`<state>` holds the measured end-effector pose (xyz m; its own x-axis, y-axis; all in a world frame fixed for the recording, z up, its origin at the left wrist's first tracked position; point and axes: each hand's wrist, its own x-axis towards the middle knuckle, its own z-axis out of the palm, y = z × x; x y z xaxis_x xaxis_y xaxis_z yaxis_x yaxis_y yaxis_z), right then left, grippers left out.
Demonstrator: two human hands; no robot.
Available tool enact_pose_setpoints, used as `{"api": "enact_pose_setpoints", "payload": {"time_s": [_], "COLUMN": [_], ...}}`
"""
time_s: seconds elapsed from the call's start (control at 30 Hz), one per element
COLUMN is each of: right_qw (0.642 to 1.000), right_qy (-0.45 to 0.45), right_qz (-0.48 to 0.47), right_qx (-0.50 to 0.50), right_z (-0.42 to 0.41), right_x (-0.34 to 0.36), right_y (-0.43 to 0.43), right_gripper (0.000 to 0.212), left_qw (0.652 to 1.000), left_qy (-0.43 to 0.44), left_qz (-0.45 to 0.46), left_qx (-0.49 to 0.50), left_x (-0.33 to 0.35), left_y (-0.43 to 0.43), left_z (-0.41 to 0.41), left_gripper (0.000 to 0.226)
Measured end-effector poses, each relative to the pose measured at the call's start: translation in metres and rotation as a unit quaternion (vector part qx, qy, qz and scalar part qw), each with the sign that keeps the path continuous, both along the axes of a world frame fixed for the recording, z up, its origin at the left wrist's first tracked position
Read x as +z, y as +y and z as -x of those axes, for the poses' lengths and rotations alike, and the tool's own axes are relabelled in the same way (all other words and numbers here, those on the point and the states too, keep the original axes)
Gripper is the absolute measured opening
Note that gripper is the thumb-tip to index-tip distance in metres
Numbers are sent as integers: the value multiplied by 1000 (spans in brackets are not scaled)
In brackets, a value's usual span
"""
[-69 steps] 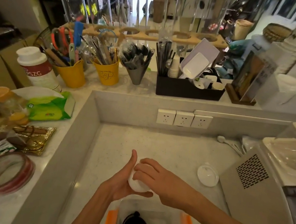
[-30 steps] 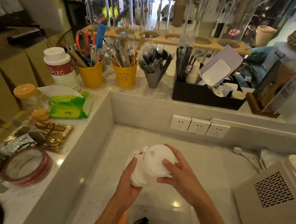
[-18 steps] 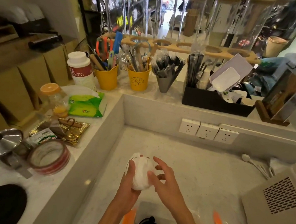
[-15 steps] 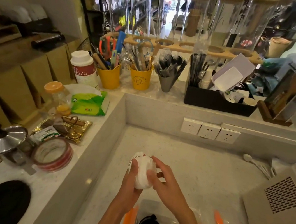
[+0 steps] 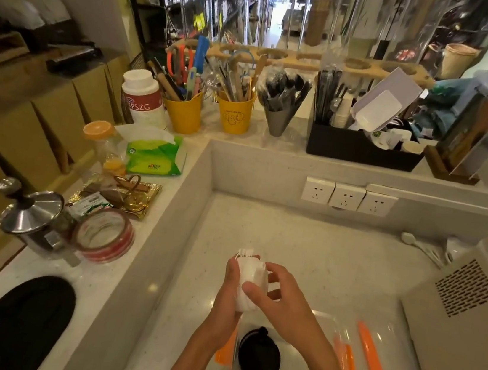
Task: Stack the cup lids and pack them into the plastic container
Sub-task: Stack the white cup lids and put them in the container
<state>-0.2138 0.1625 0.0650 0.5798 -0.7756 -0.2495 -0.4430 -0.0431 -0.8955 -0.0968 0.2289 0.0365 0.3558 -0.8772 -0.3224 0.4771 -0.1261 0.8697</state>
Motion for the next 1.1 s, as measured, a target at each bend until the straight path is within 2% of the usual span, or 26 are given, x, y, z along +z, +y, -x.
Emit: {"api": "enact_pose_setpoints", "payload": {"time_s": [0.13,0.2,0.3,0.33,0.4,0.47,0.57,0.7,0.8,0.9,0.97,1.1], "right_qw": [1000,1000,990,986,988,982,967,970,964,951,940,930], "right_qy": [12,-2,-127,-148,-139,-158,-198,-172,-177,-196,-210,-226], "right_qz": [-9,-9,-45,-50,-50,-98,-143,-111,-107,-105,-121,-159], "right_qx": [-9,-8,-48,-60,-48,-30,-72,-133,-168,-213,-240,-242], "right_z": [3,6,13,16,23,27,35,48,53,55,55,61], "right_x": [6,9,16,19,20,19,14,10,7,2,-2,-4], "right_y": [10,11,11,11,13,19,26,32,39,47,51,59], "right_gripper": [89,71,32,27,42,52,50,45,41,39,38,50], "left_qw": [999,1000,998,997,996,997,998,995,989,991,993,991], "left_qy": [-21,-9,60,76,77,43,-17,-76,-117,-86,-55,-58], "left_qz": [-10,-13,20,24,24,23,0,9,1,-23,-32,-40], "left_qx": [-24,-14,1,-5,-28,-53,-52,-56,-90,-101,-103,-113], "left_x": [13,19,21,22,27,29,30,22,20,17,15,16], "left_y": [9,11,14,15,15,13,14,20,26,31,33,35], "left_z": [1,-1,-11,-14,-15,-10,-4,-3,0,6,9,11], "left_gripper": [95,86,69,67,67,71,68,37,46,54,51,51]}}
